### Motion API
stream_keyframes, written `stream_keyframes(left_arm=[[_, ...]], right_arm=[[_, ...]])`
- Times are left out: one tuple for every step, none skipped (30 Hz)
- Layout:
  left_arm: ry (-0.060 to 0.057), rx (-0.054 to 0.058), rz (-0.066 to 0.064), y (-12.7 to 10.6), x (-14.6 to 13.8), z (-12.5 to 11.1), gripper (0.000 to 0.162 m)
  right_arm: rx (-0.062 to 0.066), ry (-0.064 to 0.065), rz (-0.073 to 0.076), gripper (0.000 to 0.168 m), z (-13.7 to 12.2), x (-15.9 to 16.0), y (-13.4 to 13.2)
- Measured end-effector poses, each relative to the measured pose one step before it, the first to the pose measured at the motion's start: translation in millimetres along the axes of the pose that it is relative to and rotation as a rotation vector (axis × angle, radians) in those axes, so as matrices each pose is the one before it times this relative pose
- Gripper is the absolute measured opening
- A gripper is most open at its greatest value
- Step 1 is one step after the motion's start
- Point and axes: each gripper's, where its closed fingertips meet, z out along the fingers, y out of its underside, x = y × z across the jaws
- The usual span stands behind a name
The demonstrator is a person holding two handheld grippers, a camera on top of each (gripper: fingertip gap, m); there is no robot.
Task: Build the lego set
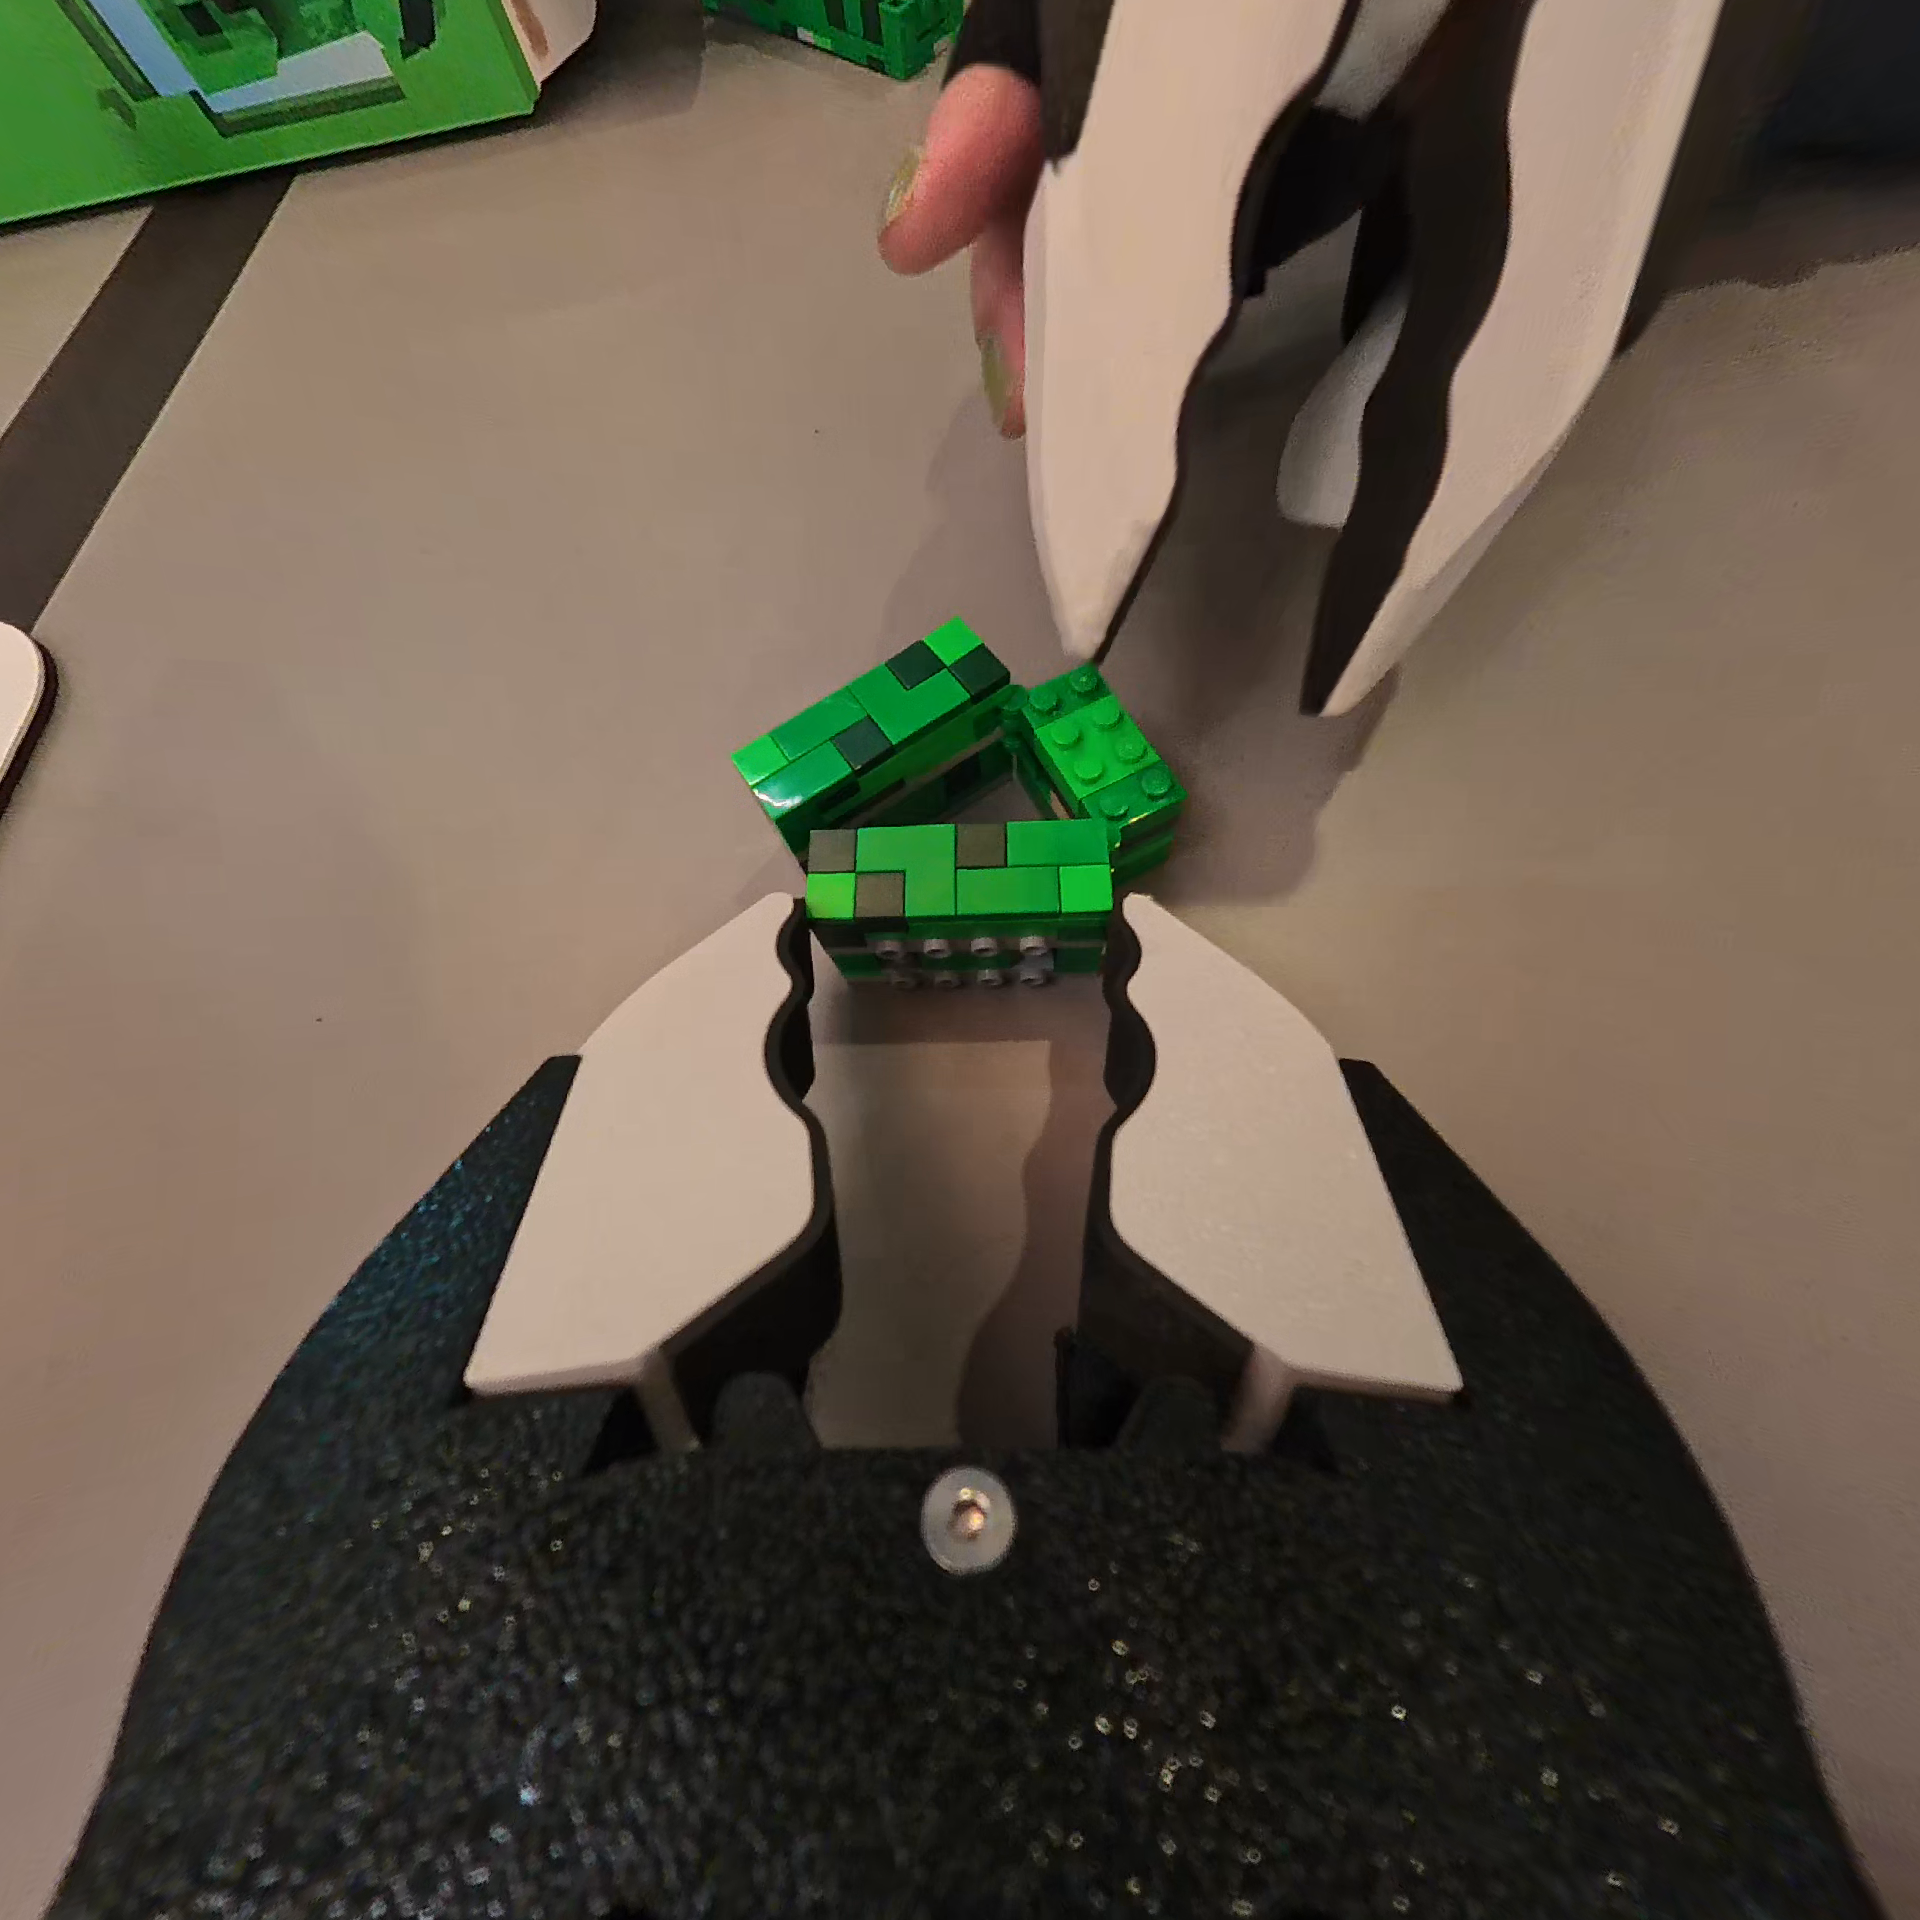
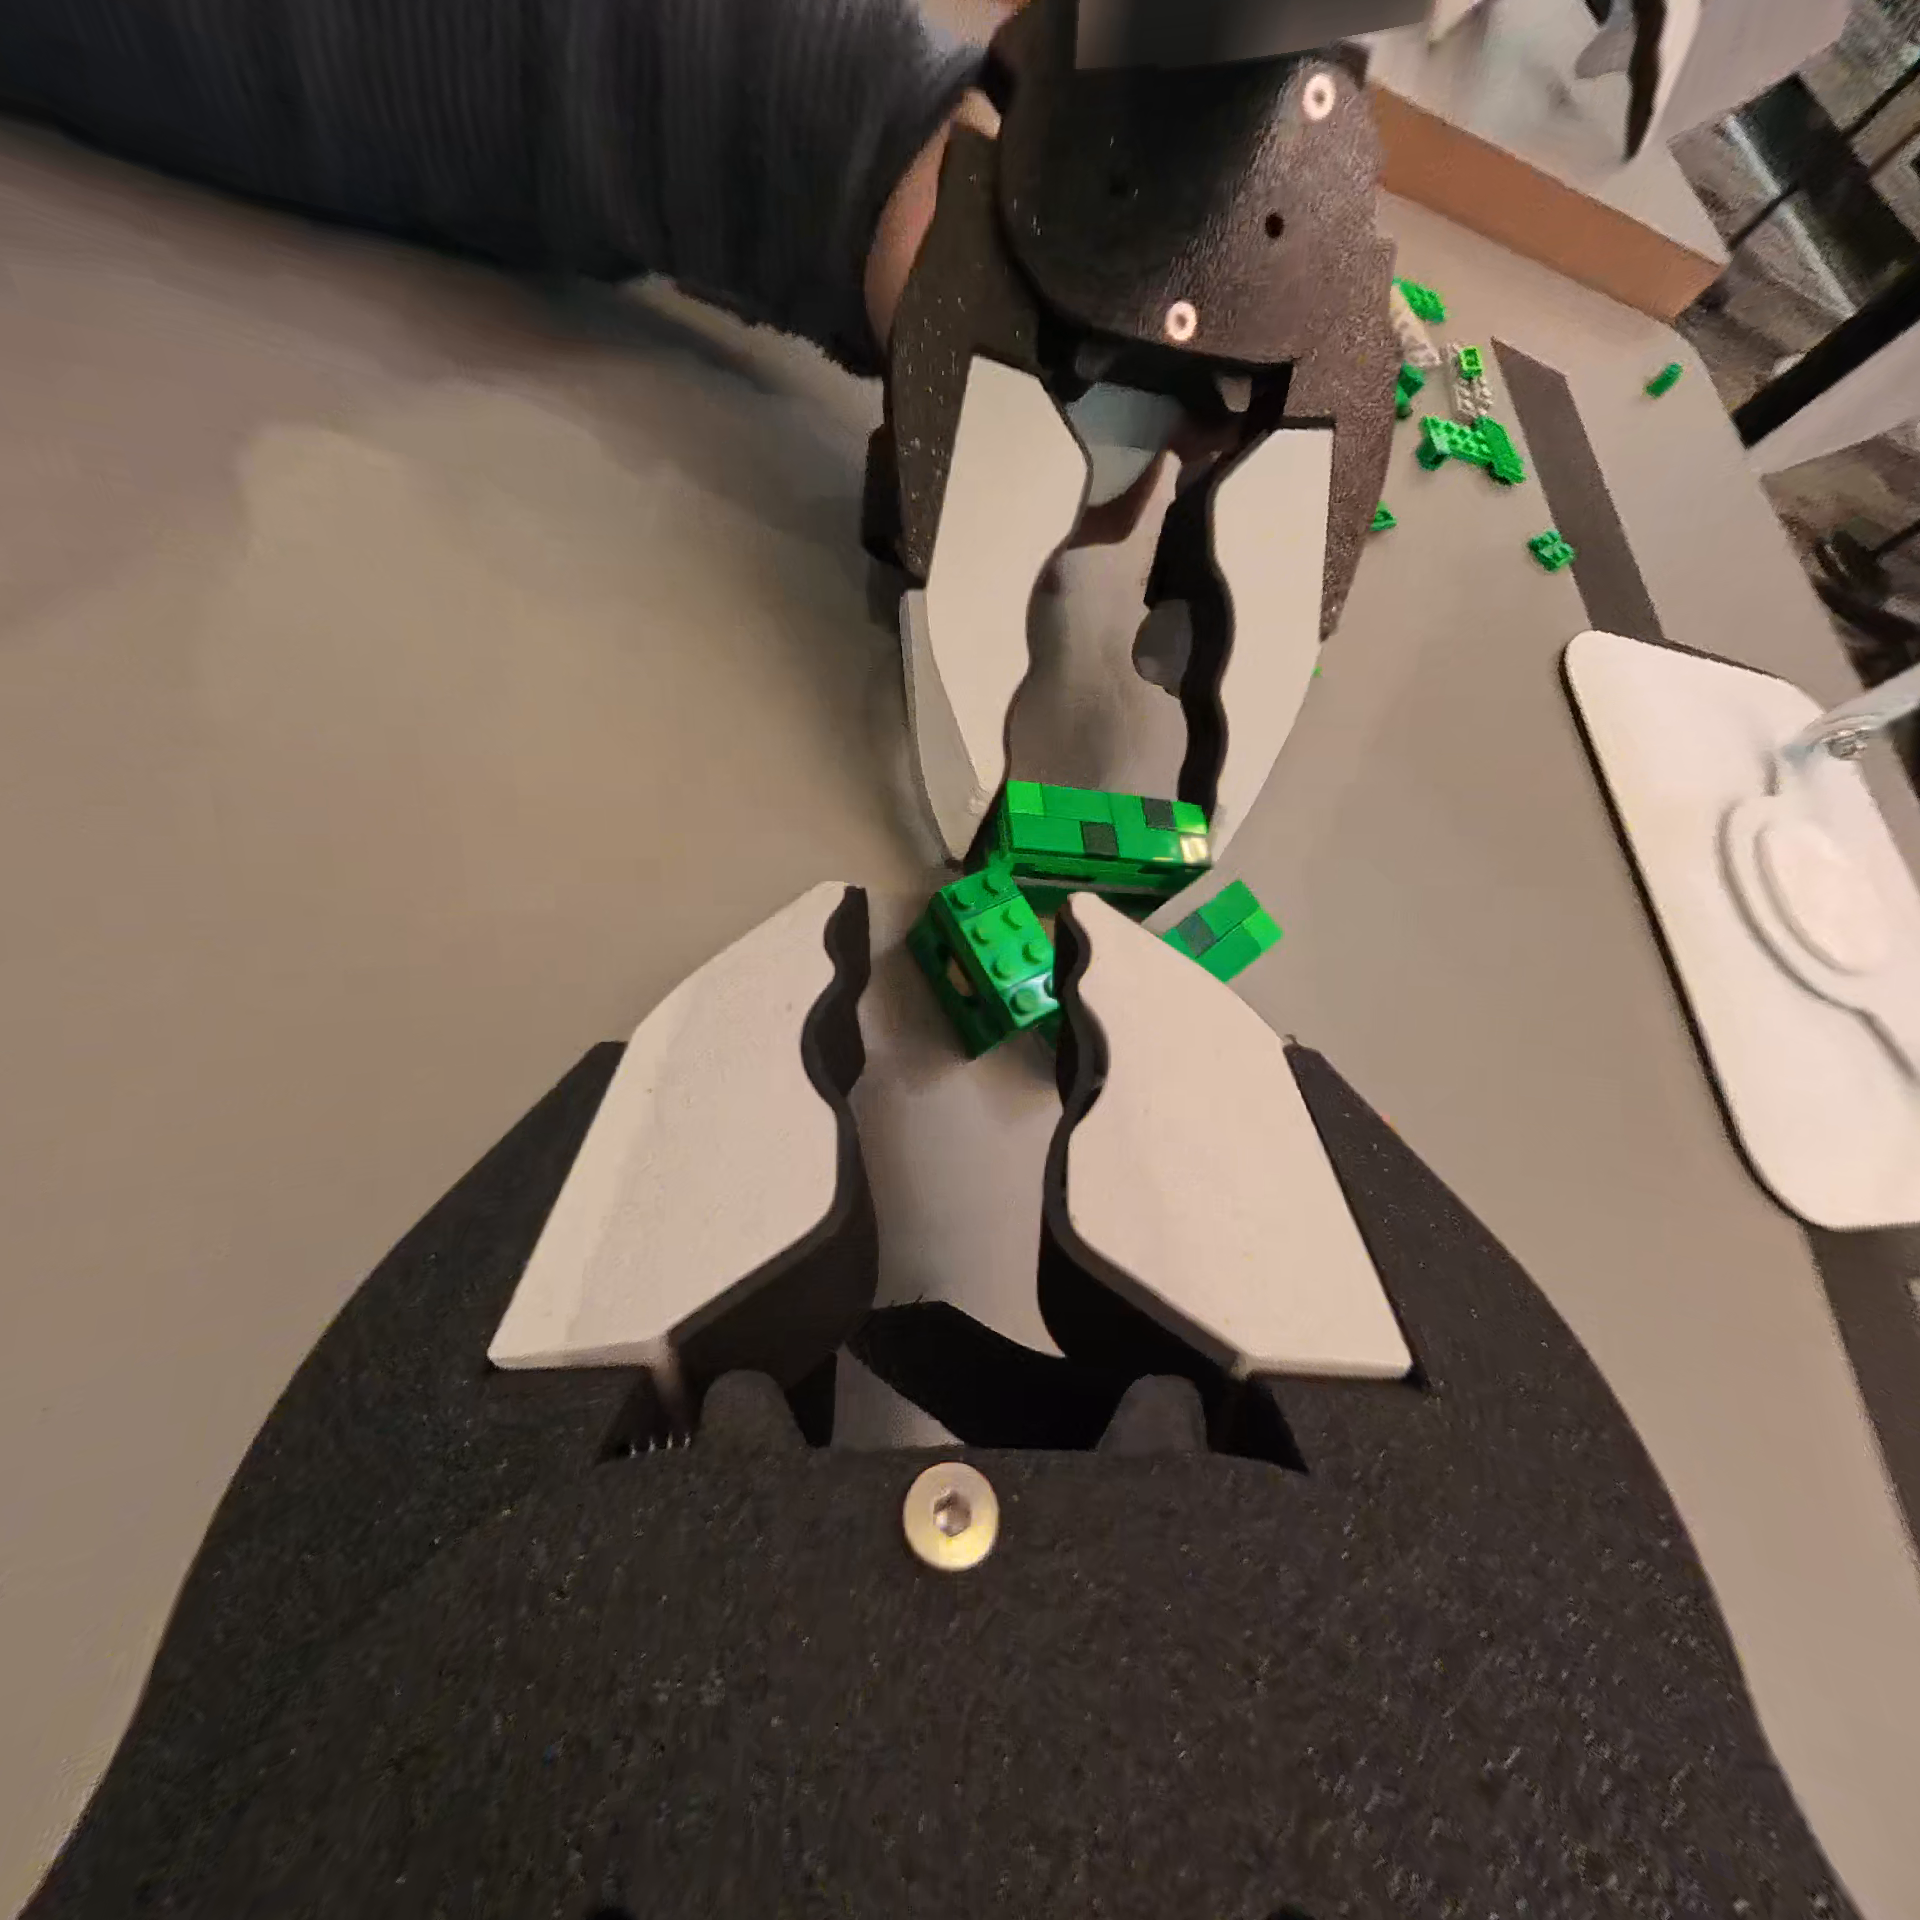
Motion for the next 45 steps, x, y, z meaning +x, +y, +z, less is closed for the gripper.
stream_keyframes(left_arm=[[0.0004,-0.0006,-0.0018,0.14,0.43,-0.17,0.054],[-0.0013,-0.0003,-0.0014,0.12,0.40,-0.19,0.054],[-0.0043,-0.0008,-0.0038,0.20,0.08,-0.24,0.054],[-0.0071,-0.0016,-0.0053,0.24,0.11,-0.25,0.054],[-0.0128,-0.0027,-0.0049,0.31,-0.19,-0.12,0.054],[-0.0180,-0.0039,-0.0054,0.53,-0.49,-0.35,0.054],[-0.0208,-0.0058,-0.0060,0.48,-0.38,-0.35,0.054],[-0.0244,-0.0047,-0.0048,0.45,-0.40,-0.37,0.054],[-0.0259,-0.0016,-0.0012,-0.12,0.06,-0.49,0.054],[-0.0270,0.0018,0.0051,-0.36,0.13,-0.58,0.054],[-0.0248,-0.0034,0.0015,0.31,0.02,-0.40,0.054],[-0.0155,-0.0072,-0.0125,0.48,0.63,-0.21,0.054],[-0.0153,-0.0098,-0.0223,0.68,0.03,-0.35,0.054],[-0.0172,-0.0103,-0.0226,0.79,-0.08,-0.48,0.054],[-0.0187,-0.0101,-0.0276,0.89,-0.18,-0.40,0.054],[-0.0172,-0.0085,-0.0324,0.93,-0.12,-0.50,0.054],[-0.0170,-0.0065,-0.0302,1.01,-0.12,-0.33,0.053],[-0.0147,-0.0038,-0.0262,1.01,0.01,-0.12,0.051],[-0.0112,0.0018,-0.0168,0.68,-0.04,0.07,0.050],[-0.0051,0.0058,-0.0059,0.14,0.21,0.03,0.050],[0.0024,0.0012,0.0034,0.28,0.58,0.11,0.050],[0.0006,-0.0099,0.0093,1.57,0.06,0.46,0.054],[-0.0024,-0.0219,0.0073,3.39,-0.42,0.87,0.059],[0.0040,-0.0005,-0.0013,0.27,0.28,-0.23,0.063],[0.0242,0.0028,0.0139,0.18,3.34,-0.96,0.067],[0.0267,-0.0005,0.0253,1.25,3.75,-1.60,0.075],[0.0143,0.0008,0.0235,0.87,1.82,-1.65,0.081],[0.0242,0.0065,0.0272,-0.29,2.64,-1.83,0.087],[0.0237,0.0134,0.0235,-1.53,1.86,-1.74,0.089],[0.0234,0.0198,0.0162,-2.92,0.84,-1.20,0.090],[0.0234,0.0247,0.0154,-3.98,0.08,-0.41,0.092],[0.0216,0.0225,0.0164,-3.97,-0.35,-0.04,0.092],[0.0172,0.0141,0.0141,-3.03,-1.16,0.16,0.092],[0.0114,0.0044,0.0092,-1.92,-2.01,0.49,0.092],[0.0152,-0.0014,0.0051,-1.05,-1.17,0.60,0.092],[0.0192,-0.0033,0.0039,-0.71,-0.09,0.72,0.092],[0.0169,-0.0035,0.0045,-0.38,0.38,0.98,0.090],[0.0144,-0.0059,0.0033,0.22,0.57,1.00,0.089],[0.0056,-0.0064,0.0019,0.53,-0.32,0.93,0.086],[-0.0008,-0.0050,0.0031,0.41,-1.01,0.90,0.084],[0.0035,-0.0033,0.0028,0.39,-0.23,0.72,0.081],[-0.0010,-0.0014,-0.0016,0.20,-1.09,0.69,0.078],[0.0017,-0.0021,-0.0031,0.46,-0.78,0.60,0.075],[0.0045,-0.0034,-0.0029,0.74,-0.23,0.65,0.073],[0.0023,-0.0054,-0.0036,0.95,-0.20,0.70,0.070]], right_arm=[[-0.0303,0.0143,-0.0343,0.031,3.85,0.74,0.90],[-0.0266,0.0023,-0.0234,0.029,3.67,-0.60,1.59],[-0.0373,0.0093,-0.0075,0.027,3.68,1.00,3.83],[-0.0441,0.0112,-0.0046,0.025,3.41,1.22,5.19],[-0.0214,0.0246,-0.0019,0.023,1.90,2.41,2.00],[-0.0085,0.0095,0.0015,0.021,0.00,0.35,-0.47],[-0.0158,0.0057,0.0151,0.021,-0.07,0.10,0.17],[-0.0133,0.0073,0.0188,0.022,0.01,-0.18,0.10],[-0.0093,0.0091,0.0132,0.022,-0.10,-0.28,0.15],[-0.0075,0.0104,0.0081,0.022,-0.22,-0.31,0.27],[-0.0070,0.0121,0.0072,0.022,-0.10,-0.10,0.06],[-0.0070,0.0109,0.0079,0.022,-0.13,-0.07,-0.07],[-0.0062,0.0089,0.0061,0.022,-0.01,-0.01,0.04],[-0.0043,0.0078,0.0064,0.022,0.06,0.10,-0.12],[-0.0021,0.0055,0.0094,0.022,0.13,0.15,-0.27],[0.0004,0.0030,0.0108,0.022,0.14,0.14,-0.15],[0.0035,0.0013,0.0117,0.022,0.08,0.12,-0.10],[0.0076,0.0011,0.0120,0.022,0.22,0.10,-0.48],[0.0085,-0.0004,0.0081,0.022,0.19,0.03,-0.31],[0.0074,-0.0038,-0.0033,0.022,-0.56,-0.36,-0.27],[0.0107,-0.0051,-0.0147,0.024,-1.39,-0.57,-0.63],[0.0402,0.0238,-0.0053,0.026,-3.34,3.47,-3.72],[0.0640,0.0143,0.0131,0.026,-5.49,4.00,-6.45],[0.0603,-0.0025,0.0292,0.026,-6.11,4.44,-6.31],[0.0453,-0.0179,0.0120,0.029,-6.47,3.92,-4.38],[0.0254,-0.0203,-0.0136,0.031,-6.31,4.83,-1.66],[0.0048,-0.0187,-0.0271,0.034,-5.58,6.50,0.64],[-0.0068,-0.0488,-0.0324,0.037,-4.03,3.40,1.73],[-0.0059,-0.0681,-0.0226,0.044,-2.15,1.35,0.86],[-0.0108,-0.0720,-0.0141,0.050,-0.26,1.17,0.75],[-0.0338,-0.0699,-0.0238,0.056,1.34,1.54,3.15],[-0.0512,-0.0562,-0.0349,0.061,2.75,2.78,5.56],[-0.0535,-0.0479,-0.0373,0.064,3.89,3.17,6.15],[-0.0475,-0.0576,-0.0275,0.066,4.53,1.19,5.93],[-0.0388,-0.0579,-0.0169,0.068,5.24,0.45,4.87],[-0.0300,-0.0473,-0.0176,0.070,5.13,0.88,3.89],[-0.0221,-0.0367,-0.0202,0.070,4.61,1.19,3.11],[-0.0099,-0.0310,-0.0163,0.070,4.16,1.24,1.46],[-0.0008,-0.0325,-0.0095,0.070,3.87,0.33,0.32],[0.0035,-0.0299,-0.0056,0.069,3.38,0.35,-0.30],[0.0062,-0.0234,-0.0057,0.069,2.95,0.74,-0.48],[0.0080,-0.0171,-0.0049,0.068,2.55,1.03,-0.61],[0.0068,-0.0157,-0.0030,0.066,2.19,0.76,-0.31],[0.0039,-0.0121,-0.0021,0.063,1.87,0.47,0.08],[0.0039,-0.0094,-0.0026,0.059,1.32,-0.03,-0.15]])
